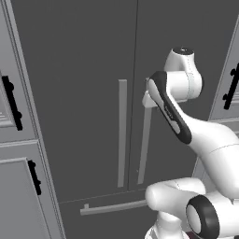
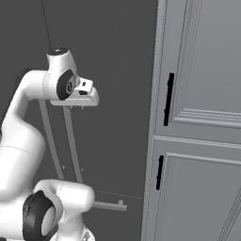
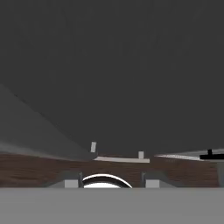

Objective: Grab a lemon wedge from the fridge and one ice cube from the ice bowl, and put them in the glass of lemonade.

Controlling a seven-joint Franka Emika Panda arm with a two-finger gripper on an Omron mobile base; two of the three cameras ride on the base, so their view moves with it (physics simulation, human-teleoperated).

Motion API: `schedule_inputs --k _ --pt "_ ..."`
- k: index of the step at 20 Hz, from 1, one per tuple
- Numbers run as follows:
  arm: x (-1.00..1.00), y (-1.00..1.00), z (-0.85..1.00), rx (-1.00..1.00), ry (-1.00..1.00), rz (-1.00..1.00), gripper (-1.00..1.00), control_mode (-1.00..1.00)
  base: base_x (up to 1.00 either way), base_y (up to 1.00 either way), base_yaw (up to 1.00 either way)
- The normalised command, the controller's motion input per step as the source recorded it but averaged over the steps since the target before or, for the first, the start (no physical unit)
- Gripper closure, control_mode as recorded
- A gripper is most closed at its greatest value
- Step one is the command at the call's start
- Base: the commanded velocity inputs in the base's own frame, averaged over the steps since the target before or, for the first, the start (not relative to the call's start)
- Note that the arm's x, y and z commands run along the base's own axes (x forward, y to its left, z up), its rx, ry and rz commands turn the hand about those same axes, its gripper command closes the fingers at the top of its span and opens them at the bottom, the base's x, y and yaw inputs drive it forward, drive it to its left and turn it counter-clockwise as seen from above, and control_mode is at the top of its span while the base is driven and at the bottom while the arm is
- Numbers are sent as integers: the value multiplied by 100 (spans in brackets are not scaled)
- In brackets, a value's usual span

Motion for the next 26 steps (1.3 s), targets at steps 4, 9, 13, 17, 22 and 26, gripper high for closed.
schedule_inputs --k 4,9,13,17,22,26 --pt "-53 -1 -24 0 5 0 -100 -100 0 0 0" --pt "-93 -1 -59 0 5 0 -100 -100 0 0 0" --pt "-54 0 -59 0 0 -1 -100 -100 0 0 0" --pt "-13 0 -29 0 -5 -1 -100 100 0 0 0" --pt "0 0 0 0 0 0 -100 100 -42 0 0" --pt "0 0 0 0 0 0 -100 100 -94 8 5"
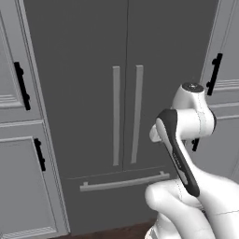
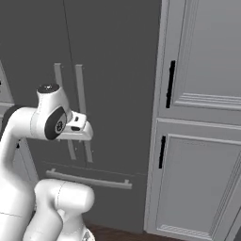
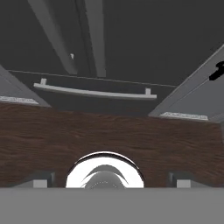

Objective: Grab a lemon wedge from the fridge and one ice cube from the ice bowl, and put them in the glass of lemonade.

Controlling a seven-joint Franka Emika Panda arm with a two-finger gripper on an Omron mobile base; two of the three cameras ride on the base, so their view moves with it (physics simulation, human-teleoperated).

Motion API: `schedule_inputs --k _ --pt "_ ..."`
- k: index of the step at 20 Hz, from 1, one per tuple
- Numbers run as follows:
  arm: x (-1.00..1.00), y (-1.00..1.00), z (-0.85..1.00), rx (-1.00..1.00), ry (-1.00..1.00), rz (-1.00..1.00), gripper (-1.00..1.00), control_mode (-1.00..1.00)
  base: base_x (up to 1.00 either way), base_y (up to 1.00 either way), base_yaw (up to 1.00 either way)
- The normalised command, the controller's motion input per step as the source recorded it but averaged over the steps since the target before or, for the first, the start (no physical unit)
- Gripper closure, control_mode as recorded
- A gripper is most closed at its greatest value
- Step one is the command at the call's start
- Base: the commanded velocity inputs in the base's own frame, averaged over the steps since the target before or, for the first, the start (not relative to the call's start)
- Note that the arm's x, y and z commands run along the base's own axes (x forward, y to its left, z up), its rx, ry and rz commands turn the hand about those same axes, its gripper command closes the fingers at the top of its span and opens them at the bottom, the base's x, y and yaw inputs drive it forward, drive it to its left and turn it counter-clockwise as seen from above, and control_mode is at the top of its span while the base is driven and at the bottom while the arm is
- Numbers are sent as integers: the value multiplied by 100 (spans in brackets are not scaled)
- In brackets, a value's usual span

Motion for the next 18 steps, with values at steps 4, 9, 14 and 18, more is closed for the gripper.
schedule_inputs --k 4,9,14,18 --pt "0 0 0 0 0 0 -100 100 -59 17 8" --pt "0 0 0 0 0 0 -100 100 -11 43 19" --pt "0 0 0 0 0 0 -100 100 -40 10 -5" --pt "0 0 0 0 0 0 -100 100 -33 -27 -48"
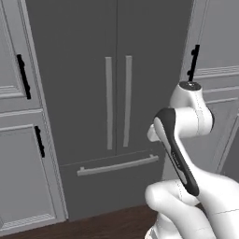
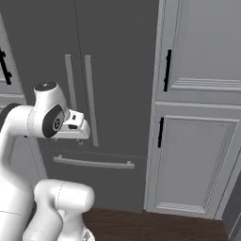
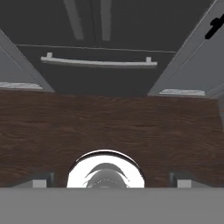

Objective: Grab a lemon wedge from the fridge and one ice cube from the ice bowl, and put them in the glass of lemonade.

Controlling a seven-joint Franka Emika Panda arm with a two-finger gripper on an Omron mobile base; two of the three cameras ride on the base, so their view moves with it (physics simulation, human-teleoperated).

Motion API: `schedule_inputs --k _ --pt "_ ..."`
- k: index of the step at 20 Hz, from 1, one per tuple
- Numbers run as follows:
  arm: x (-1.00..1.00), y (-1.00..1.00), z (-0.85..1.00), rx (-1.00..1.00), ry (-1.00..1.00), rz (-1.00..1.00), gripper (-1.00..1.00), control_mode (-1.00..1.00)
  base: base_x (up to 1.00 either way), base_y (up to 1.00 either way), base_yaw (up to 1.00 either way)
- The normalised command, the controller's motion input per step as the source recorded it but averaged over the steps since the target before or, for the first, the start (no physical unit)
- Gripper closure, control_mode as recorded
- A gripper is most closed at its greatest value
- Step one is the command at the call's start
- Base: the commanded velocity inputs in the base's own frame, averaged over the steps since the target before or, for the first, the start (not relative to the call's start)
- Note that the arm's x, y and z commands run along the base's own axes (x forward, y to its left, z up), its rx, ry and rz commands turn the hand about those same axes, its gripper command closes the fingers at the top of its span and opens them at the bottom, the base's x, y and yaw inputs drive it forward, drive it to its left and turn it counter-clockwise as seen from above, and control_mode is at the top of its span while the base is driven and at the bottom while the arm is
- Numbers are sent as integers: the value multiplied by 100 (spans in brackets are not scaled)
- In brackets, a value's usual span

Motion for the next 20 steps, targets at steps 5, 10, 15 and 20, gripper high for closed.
schedule_inputs --k 5,10,15,20 --pt "0 0 0 0 0 0 -100 100 -2 -18 -60" --pt "0 0 0 0 0 0 -100 100 19 -26 -53" --pt "0 0 0 0 0 0 -100 100 58 -32 -45" --pt "0 0 0 0 0 0 -100 100 79 -39 -40"
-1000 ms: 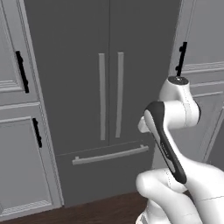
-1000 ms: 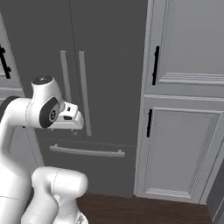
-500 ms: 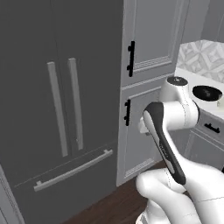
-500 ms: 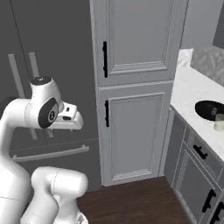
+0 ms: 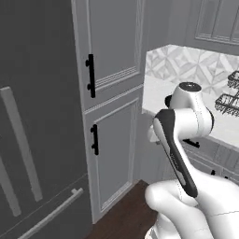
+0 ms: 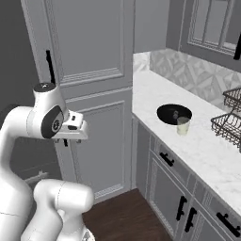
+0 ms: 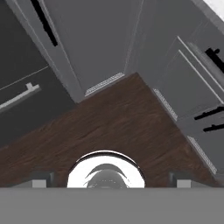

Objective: Grab a lemon wedge from the fridge and one ice cube from the ice bowl, and put them in the glass of lemonade.

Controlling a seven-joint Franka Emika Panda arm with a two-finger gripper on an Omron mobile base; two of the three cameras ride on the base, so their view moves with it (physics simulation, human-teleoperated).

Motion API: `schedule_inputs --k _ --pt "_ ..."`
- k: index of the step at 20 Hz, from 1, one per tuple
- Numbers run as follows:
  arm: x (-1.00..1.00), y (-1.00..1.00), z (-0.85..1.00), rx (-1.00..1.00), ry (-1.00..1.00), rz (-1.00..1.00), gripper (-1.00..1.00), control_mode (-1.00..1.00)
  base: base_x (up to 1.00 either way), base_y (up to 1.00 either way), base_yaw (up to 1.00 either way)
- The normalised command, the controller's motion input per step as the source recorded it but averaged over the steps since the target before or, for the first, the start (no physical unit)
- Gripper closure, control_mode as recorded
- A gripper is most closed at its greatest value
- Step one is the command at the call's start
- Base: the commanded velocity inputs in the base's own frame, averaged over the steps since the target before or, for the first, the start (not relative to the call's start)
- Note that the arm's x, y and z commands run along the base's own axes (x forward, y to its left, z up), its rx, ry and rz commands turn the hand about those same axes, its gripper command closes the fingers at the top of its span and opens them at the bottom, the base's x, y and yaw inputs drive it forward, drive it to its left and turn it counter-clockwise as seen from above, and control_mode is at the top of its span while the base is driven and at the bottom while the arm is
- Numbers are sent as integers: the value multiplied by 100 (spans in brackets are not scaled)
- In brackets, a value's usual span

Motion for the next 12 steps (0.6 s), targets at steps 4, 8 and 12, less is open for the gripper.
schedule_inputs --k 4,8,12 --pt "0 0 0 0 0 0 -100 100 84 -37 -40" --pt "0 0 0 0 0 0 -100 100 86 -29 -42" --pt "0 0 0 0 0 0 -100 100 91 -8 -41"
